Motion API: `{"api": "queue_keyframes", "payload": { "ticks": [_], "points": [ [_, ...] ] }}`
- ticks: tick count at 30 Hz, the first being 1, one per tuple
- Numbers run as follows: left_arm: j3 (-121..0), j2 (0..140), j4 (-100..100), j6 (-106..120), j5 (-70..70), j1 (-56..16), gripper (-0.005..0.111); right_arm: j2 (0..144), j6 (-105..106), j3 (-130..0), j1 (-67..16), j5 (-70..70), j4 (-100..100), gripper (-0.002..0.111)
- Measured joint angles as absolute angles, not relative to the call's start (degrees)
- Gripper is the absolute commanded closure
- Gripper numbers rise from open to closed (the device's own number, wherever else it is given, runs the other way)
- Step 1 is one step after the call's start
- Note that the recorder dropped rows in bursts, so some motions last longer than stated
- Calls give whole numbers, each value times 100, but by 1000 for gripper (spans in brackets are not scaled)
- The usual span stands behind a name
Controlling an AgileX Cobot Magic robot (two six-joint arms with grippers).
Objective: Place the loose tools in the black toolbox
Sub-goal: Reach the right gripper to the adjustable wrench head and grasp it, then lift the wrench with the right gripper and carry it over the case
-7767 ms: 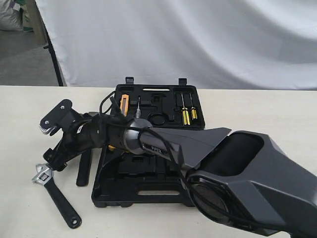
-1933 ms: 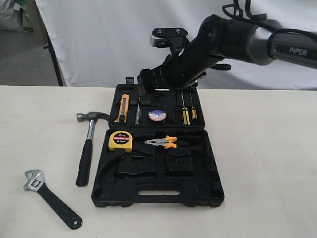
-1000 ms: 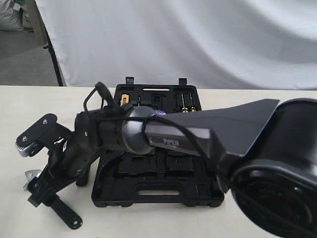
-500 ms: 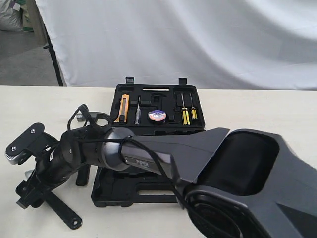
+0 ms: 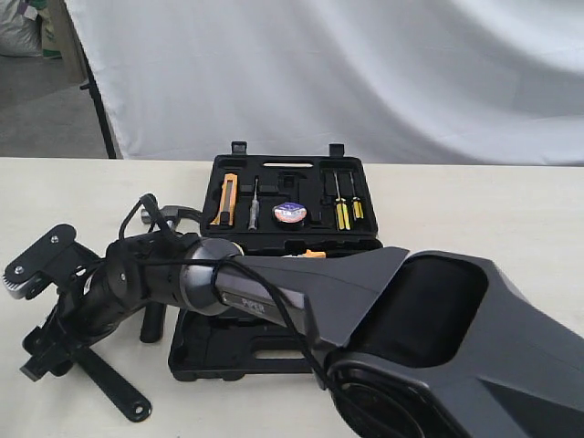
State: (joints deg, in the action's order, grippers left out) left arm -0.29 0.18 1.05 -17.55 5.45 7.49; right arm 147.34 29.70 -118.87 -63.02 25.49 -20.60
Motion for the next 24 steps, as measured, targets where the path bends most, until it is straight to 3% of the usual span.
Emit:
{"api": "queue_keyframes", "payload": {
  "ticks": [7, 24],
  "points": [
    [-29, 18, 105, -1755, 545, 749, 106, 14734, 2973, -11901, -6306, 2610, -2071, 106],
    [-29, 18, 105, -1755, 545, 749, 106, 14485, 2802, -11854, -6295, 3303, -2297, 109]
  ]
}}
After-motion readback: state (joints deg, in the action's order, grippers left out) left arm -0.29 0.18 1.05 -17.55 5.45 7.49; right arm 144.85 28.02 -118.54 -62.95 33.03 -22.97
